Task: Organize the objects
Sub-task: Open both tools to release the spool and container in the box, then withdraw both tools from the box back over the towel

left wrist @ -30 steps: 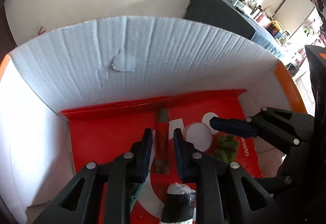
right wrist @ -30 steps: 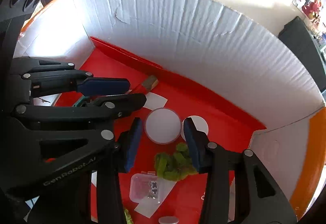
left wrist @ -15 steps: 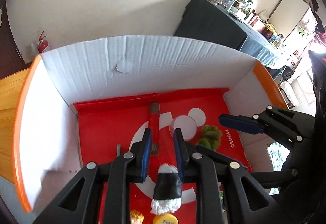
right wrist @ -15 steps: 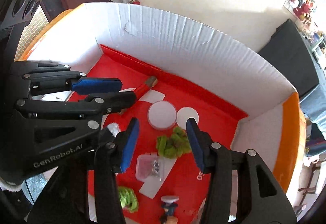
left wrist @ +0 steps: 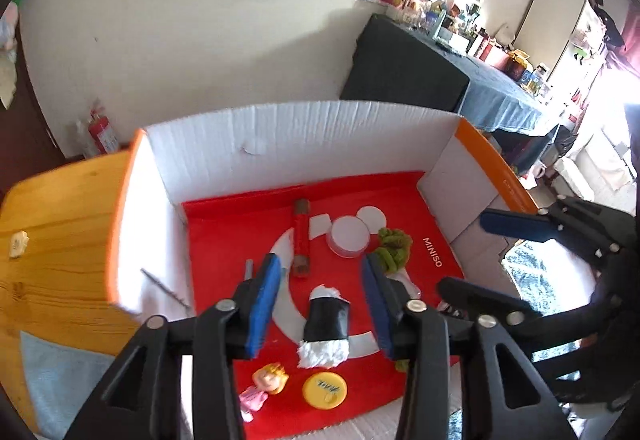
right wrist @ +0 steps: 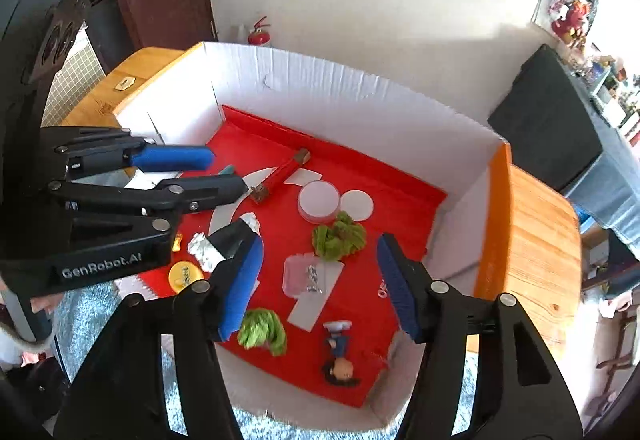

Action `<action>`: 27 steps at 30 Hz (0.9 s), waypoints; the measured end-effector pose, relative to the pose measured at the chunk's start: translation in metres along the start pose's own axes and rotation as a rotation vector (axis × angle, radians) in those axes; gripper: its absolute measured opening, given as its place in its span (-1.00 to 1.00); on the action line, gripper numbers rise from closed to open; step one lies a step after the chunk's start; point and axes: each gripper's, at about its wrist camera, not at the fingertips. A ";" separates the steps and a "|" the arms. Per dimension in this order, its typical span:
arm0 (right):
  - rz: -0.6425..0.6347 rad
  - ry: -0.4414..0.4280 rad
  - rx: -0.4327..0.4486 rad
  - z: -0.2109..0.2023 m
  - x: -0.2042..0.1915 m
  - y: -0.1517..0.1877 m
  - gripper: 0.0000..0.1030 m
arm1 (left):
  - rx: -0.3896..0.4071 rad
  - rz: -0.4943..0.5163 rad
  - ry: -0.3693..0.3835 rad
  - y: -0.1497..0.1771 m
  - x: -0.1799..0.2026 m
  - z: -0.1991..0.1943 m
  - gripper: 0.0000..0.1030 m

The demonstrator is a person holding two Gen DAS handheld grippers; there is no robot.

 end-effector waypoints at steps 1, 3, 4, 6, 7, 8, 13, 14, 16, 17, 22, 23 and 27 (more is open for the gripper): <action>0.002 0.002 0.011 -0.005 -0.001 0.002 0.20 | 0.015 0.010 -0.005 0.002 0.002 -0.005 -0.07; 0.009 0.000 0.032 -0.014 -0.009 0.009 0.25 | 0.040 0.020 -0.013 0.006 0.003 -0.015 0.04; 0.010 -0.006 0.047 -0.018 -0.010 0.009 0.30 | 0.056 0.024 -0.018 0.008 0.004 -0.021 0.06; 0.014 -0.007 0.069 -0.014 -0.014 0.011 0.38 | 0.083 0.030 -0.024 0.012 0.006 -0.031 0.15; 0.016 -0.008 0.082 -0.020 -0.016 0.014 0.39 | 0.094 0.033 -0.025 0.014 0.006 -0.036 0.18; 0.016 -0.011 0.090 -0.025 -0.017 0.015 0.39 | 0.104 0.035 -0.025 0.016 0.007 -0.040 0.19; 0.014 -0.011 0.133 -0.039 -0.028 0.026 0.51 | 0.148 0.029 0.000 0.030 0.009 -0.063 0.34; 0.014 -0.006 0.145 -0.043 -0.031 0.029 0.53 | 0.161 0.025 -0.004 0.033 0.009 -0.068 0.38; 0.018 -0.006 0.162 -0.050 -0.034 0.034 0.54 | 0.188 0.027 -0.014 0.040 0.011 -0.077 0.41; 0.024 -0.010 0.171 -0.049 -0.035 0.035 0.55 | 0.198 0.031 -0.015 0.043 0.012 -0.081 0.44; 0.061 -0.016 0.220 -0.061 -0.038 0.050 0.67 | 0.239 0.027 -0.005 0.059 0.013 -0.102 0.63; 0.066 -0.018 0.228 -0.063 -0.039 0.052 0.70 | 0.247 0.030 -0.009 0.062 0.013 -0.106 0.69; 0.094 -0.021 0.265 -0.072 -0.042 0.064 0.80 | 0.288 0.042 -0.041 0.076 0.015 -0.118 0.86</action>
Point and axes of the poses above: each gripper's, at about its wrist camera, not at the fingertips, and z roughly the way its jaws point, x to its right, y to its underside, and after that the axes turned 7 degrees about -y, right-handed
